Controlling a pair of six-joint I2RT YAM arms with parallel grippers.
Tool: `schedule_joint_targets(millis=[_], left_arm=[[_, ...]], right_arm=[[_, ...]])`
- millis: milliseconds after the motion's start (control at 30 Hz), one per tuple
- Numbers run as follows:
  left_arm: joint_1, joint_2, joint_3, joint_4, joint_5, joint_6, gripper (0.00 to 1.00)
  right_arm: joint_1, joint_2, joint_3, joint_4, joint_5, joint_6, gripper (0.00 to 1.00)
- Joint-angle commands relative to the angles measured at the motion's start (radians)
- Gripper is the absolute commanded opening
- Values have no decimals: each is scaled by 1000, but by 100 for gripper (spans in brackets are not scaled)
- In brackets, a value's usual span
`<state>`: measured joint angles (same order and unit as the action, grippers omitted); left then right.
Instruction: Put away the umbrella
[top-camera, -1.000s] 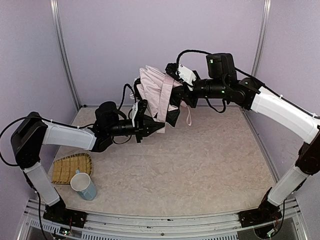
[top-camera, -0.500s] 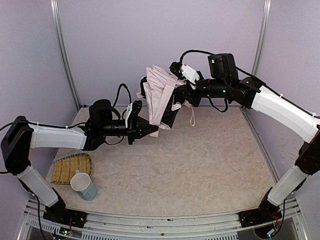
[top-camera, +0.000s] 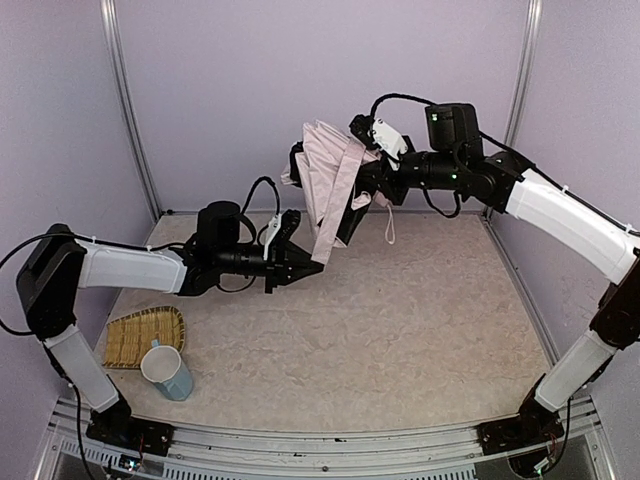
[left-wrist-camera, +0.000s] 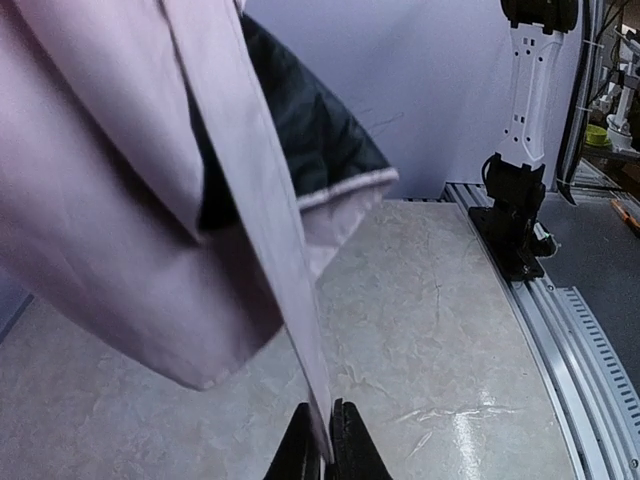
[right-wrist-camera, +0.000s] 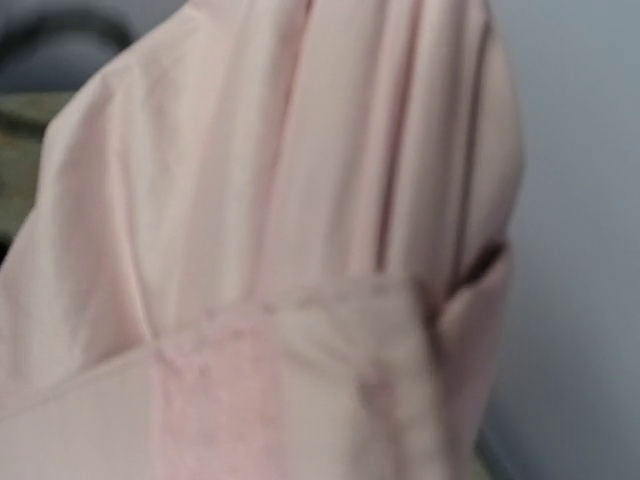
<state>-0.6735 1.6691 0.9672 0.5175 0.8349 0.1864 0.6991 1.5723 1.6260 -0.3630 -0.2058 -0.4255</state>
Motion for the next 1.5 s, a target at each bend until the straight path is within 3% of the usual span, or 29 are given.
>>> schedule_joint_targets(millis=[0,67,200,333,400,567,900,1000,1067,1167,1200,1467], left_arm=[[-10,37,52,-13,16,-25,9],[-21,36,49,66,8,-57,17],[-20,30,27,134,-1,-93,25],[1,1,-43,254,15,-160,51],[12,-2,-68,322,18,-206,56],[21,16,-37,350,68,-307,53],[1,2,5,348,53,-303,56],[-2,16,33,344,54,-308,53],[-6,26,53,324,63,-299,44],[-9,29,56,302,75,-283,6],[-9,26,50,302,76,-280,0],[22,-64,-33,153,60,-134,0]], right_arm=[[-7,-24,75,173,-43,13,0],[-4,-18,74,186,-48,11,0],[-4,-12,74,198,-39,5,0],[-4,-11,75,194,-27,1,0],[-4,-8,75,194,-30,-1,0],[-4,-4,75,194,-23,-7,0],[-4,-4,61,187,-13,-13,0],[-5,0,60,189,-15,-13,0],[-4,-2,57,187,-15,-12,0],[-4,-8,54,189,-13,-13,0],[-4,-10,52,189,-11,-13,0],[-34,-44,73,159,2,13,0]])
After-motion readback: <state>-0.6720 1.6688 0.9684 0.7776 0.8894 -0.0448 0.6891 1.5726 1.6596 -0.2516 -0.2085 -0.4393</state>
